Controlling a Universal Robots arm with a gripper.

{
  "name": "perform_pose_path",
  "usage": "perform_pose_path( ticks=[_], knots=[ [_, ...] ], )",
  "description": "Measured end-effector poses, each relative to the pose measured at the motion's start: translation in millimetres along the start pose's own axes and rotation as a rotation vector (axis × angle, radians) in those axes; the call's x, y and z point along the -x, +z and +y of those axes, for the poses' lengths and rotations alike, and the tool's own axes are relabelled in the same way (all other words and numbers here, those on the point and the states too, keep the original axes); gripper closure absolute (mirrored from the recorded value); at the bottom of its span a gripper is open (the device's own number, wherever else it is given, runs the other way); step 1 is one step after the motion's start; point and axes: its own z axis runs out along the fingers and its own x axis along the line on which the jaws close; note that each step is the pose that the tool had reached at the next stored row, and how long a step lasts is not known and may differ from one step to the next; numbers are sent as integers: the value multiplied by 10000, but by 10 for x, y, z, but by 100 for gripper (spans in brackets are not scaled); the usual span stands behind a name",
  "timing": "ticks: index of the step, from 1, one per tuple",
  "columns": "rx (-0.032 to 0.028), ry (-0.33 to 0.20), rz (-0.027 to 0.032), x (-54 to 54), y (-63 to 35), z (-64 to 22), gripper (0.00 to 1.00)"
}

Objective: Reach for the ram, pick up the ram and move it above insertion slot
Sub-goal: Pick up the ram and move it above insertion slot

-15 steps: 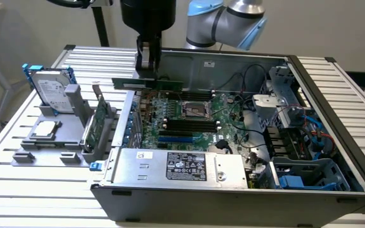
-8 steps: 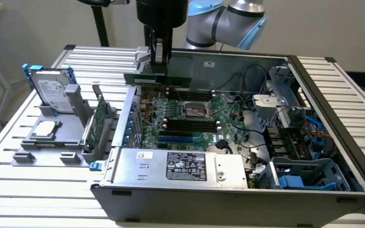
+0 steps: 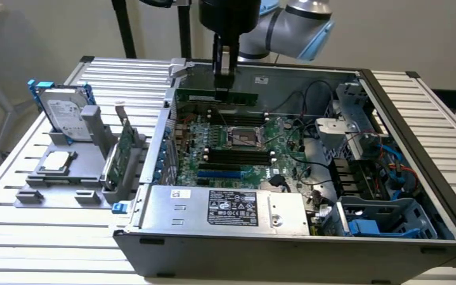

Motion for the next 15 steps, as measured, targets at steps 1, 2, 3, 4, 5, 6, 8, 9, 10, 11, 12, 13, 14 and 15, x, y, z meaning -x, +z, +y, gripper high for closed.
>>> perform_pose_path(
  ticks=[1,2,3,4,5,6,8,9,10,11,12,13,14,15],
  knots=[
    [0,1,-1,12,6,-45,86],
    [-1,0,-1,26,11,-89,86],
    [-4,-2,-1,40,19,-130,86],
    [-9,-1,-1,55,27,-167,86],
    [-16,-1,-1,70,35,-200,86],
    [-26,-1,-1,86,41,-232,86],
    [-54,-4,-1,119,52,-288,86],
    [-71,-5,-1,135,57,-314,86],
    [-89,-6,-2,151,62,-338,86],
    [-107,-6,-3,168,66,-362,86],
    [-125,-7,-2,184,70,-381,86],
    [-149,-9,-3,201,76,-393,86],
    [-178,-9,-3,214,82,-398,86],
    [-202,-12,-2,219,89,-399,86]
  ],
)
